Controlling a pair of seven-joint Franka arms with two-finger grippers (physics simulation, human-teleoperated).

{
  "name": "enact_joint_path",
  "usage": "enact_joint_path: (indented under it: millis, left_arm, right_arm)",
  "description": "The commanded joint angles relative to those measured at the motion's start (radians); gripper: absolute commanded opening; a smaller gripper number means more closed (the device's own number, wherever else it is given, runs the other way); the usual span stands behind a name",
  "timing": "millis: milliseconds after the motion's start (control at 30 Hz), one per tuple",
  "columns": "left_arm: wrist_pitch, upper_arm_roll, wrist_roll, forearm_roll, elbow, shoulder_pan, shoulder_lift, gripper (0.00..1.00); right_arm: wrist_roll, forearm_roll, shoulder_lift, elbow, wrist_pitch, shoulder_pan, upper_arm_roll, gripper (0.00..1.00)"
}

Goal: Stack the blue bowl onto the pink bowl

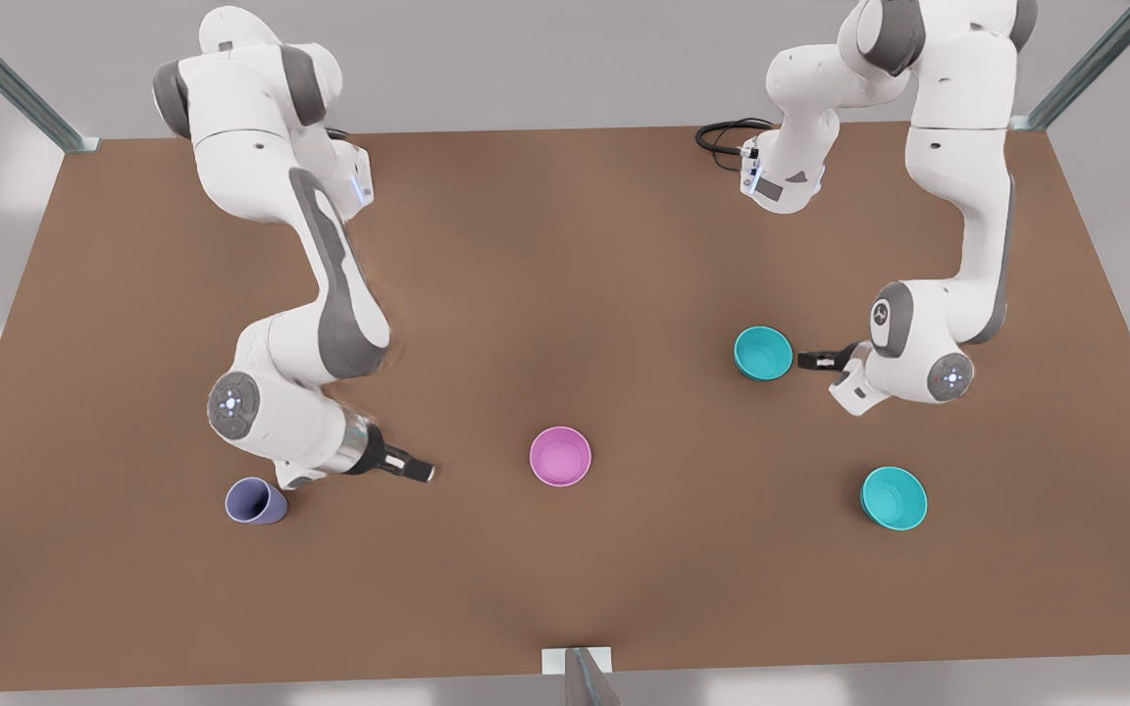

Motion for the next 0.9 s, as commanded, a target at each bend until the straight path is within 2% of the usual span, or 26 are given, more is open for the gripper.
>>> enact_joint_path:
  millis: [0,33,100,133,167,200,233,333,367,400,433,467,533,733,867]
  left_arm:
    - [0.211,0.000,0.274,-0.020,-0.033,-0.001,0.016,1.00]
    - [0.237,0.000,0.331,-0.060,-0.055,0.002,0.020,1.00]
    - [0.266,-0.001,0.371,-0.077,-0.079,0.001,0.033,1.00]
    - [0.266,-0.001,0.409,-0.080,-0.084,-0.001,0.043,1.00]
    - [0.264,-0.001,0.460,-0.139,-0.090,-0.001,0.046,1.00]
    - [0.264,-0.001,0.466,-0.166,-0.099,-0.001,0.046,1.00]
    - [0.263,-0.001,0.466,-0.193,-0.112,-0.002,0.043,1.00]
    - [0.261,-0.003,0.466,-0.195,-0.112,-0.005,0.045,0.99]
    - [0.260,-0.004,0.464,-0.196,-0.112,-0.010,0.043,0.69]
    - [0.258,-0.006,0.464,-0.196,-0.112,-0.013,0.043,0.45]
    - [0.249,-0.006,0.464,-0.196,-0.112,-0.013,0.045,0.40]
    - [0.249,-0.006,0.461,-0.205,-0.112,-0.013,0.045,0.39]
    - [0.232,-0.006,0.461,-0.255,-0.112,-0.021,0.045,0.23]
    - [0.224,-0.004,0.461,-0.253,-0.107,-0.027,0.034,0.21]
    - [0.073,-0.004,0.351,-0.247,-0.026,-0.028,-0.026,0.21]
  right_arm:
    - [-0.342,-0.041,-0.019,0.021,-0.578,-0.068,-0.170,1.00]
    - [-0.493,-0.105,0.000,0.125,-0.702,-0.118,-0.264,1.00]
    - [-0.705,-0.319,-0.014,0.194,-0.727,-0.179,-0.276,1.00]
    - [-0.725,-0.355,-0.046,0.216,-0.767,-0.184,-0.267,1.00]
    - [-0.654,-0.365,-0.161,0.142,-0.779,-0.243,-0.158,1.00]
    - [-0.533,-0.446,-0.302,0.038,-0.761,-0.300,0.001,1.00]
    - [-0.426,-0.521,-0.462,-0.126,-0.664,-0.338,0.153,1.00]
    - [-0.424,-0.523,-0.497,-0.189,-0.646,-0.366,0.163,1.00]
    - [-0.423,-0.521,-0.499,-0.191,-0.644,-0.366,0.163,1.00]
    - [-0.429,-0.518,-0.502,-0.200,-0.635,-0.374,0.163,1.00]
    - [-0.430,-0.515,-0.505,-0.208,-0.632,-0.378,0.163,1.00]
    - [-0.435,-0.514,-0.525,-0.241,-0.607,-0.382,0.163,1.00]
    - [-0.438,-0.512,-0.542,-0.272,-0.584,-0.382,0.163,1.00]
    - [-0.435,-0.512,-0.503,-0.261,-0.591,-0.363,0.164,1.00]
    - [-0.435,-0.509,-0.500,-0.261,-0.584,-0.359,0.177,1.00]
